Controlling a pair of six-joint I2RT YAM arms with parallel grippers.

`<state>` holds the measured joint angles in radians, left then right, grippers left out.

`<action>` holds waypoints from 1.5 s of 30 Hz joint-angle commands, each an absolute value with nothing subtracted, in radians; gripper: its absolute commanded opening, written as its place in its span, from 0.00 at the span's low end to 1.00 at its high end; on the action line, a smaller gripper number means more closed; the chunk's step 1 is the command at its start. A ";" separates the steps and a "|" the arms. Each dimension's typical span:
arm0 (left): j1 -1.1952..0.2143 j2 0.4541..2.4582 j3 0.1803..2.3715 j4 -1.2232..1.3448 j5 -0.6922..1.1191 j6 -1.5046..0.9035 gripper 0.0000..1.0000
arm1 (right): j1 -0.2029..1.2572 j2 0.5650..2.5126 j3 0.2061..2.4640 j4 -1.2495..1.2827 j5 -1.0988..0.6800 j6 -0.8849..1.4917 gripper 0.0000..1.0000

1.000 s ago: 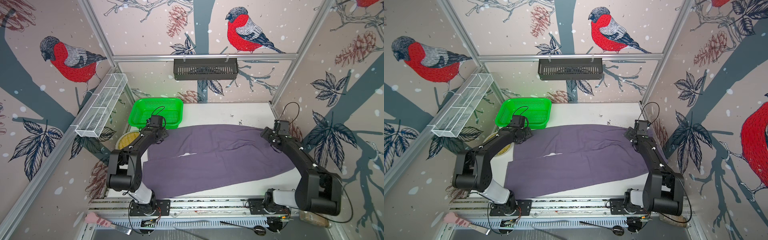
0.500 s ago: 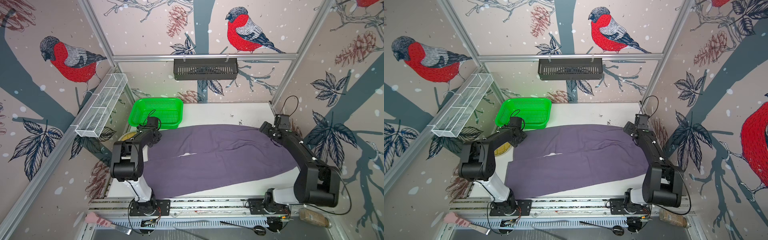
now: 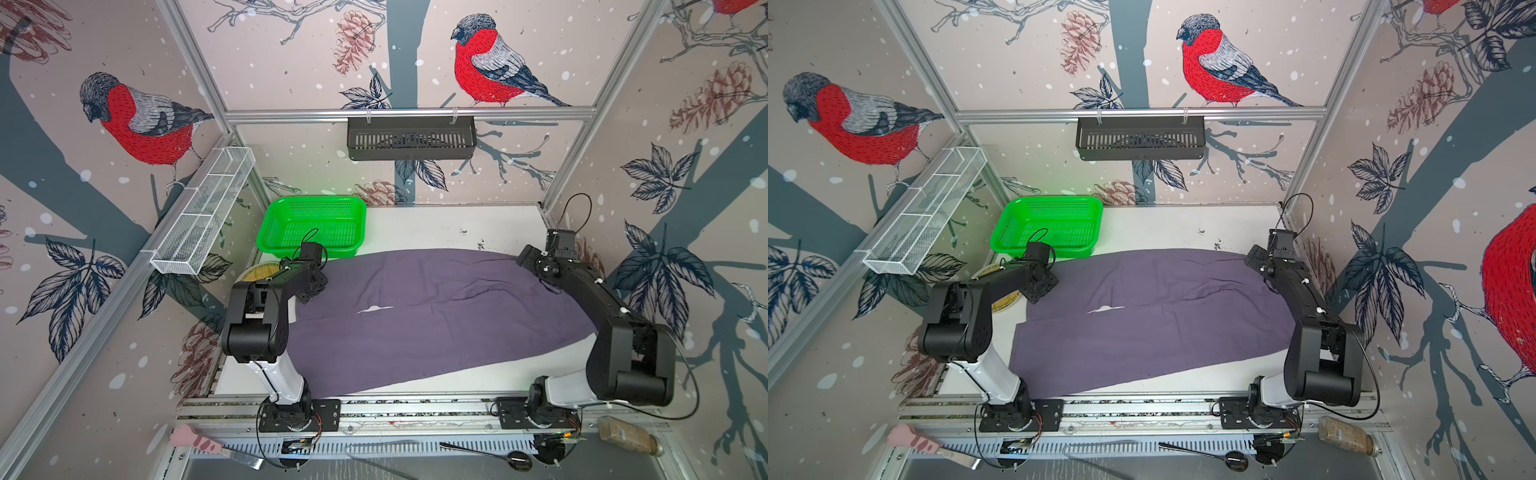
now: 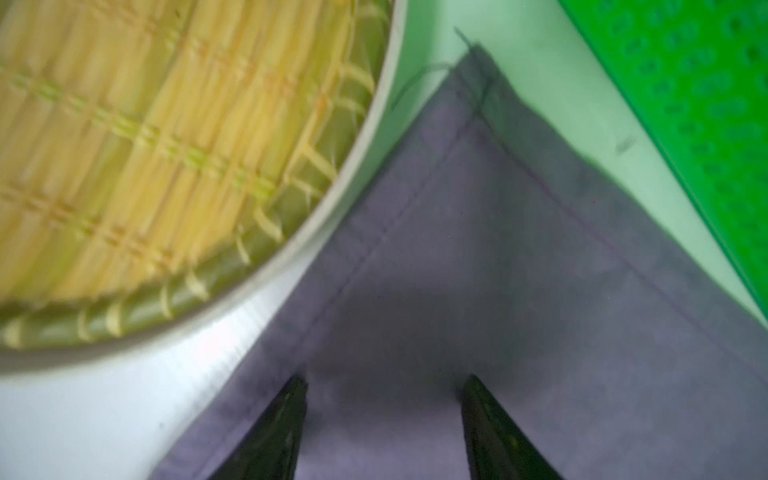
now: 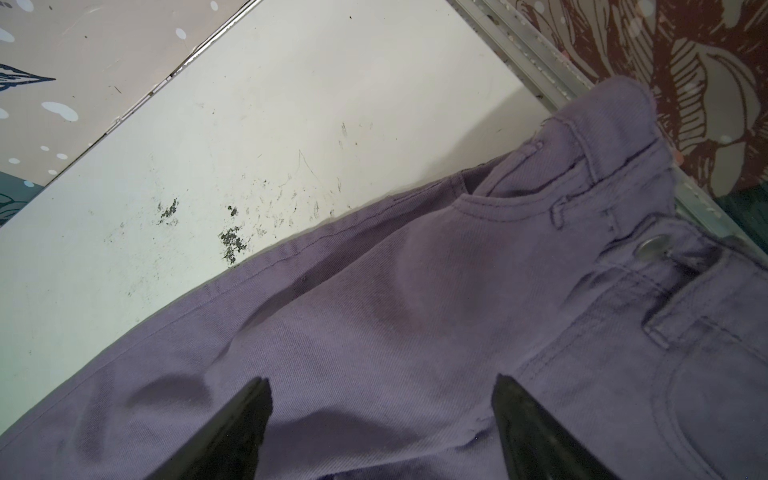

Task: Fold and stack the trousers
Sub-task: Rotate the trousers at the center of the table, then pick up the trousers from the center of the table.

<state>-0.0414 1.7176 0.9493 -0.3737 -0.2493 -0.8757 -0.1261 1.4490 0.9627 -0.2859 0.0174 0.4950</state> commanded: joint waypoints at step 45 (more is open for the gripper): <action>0.023 1.907 1.236 -0.495 -0.306 -0.889 0.64 | -0.147 1.452 1.008 -0.250 -0.074 0.483 0.87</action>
<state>0.0128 1.8866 1.2186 -0.4892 -0.2916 -0.9310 -0.1448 1.4498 1.0004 -0.2745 -0.0635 0.4946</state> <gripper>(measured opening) 0.637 0.867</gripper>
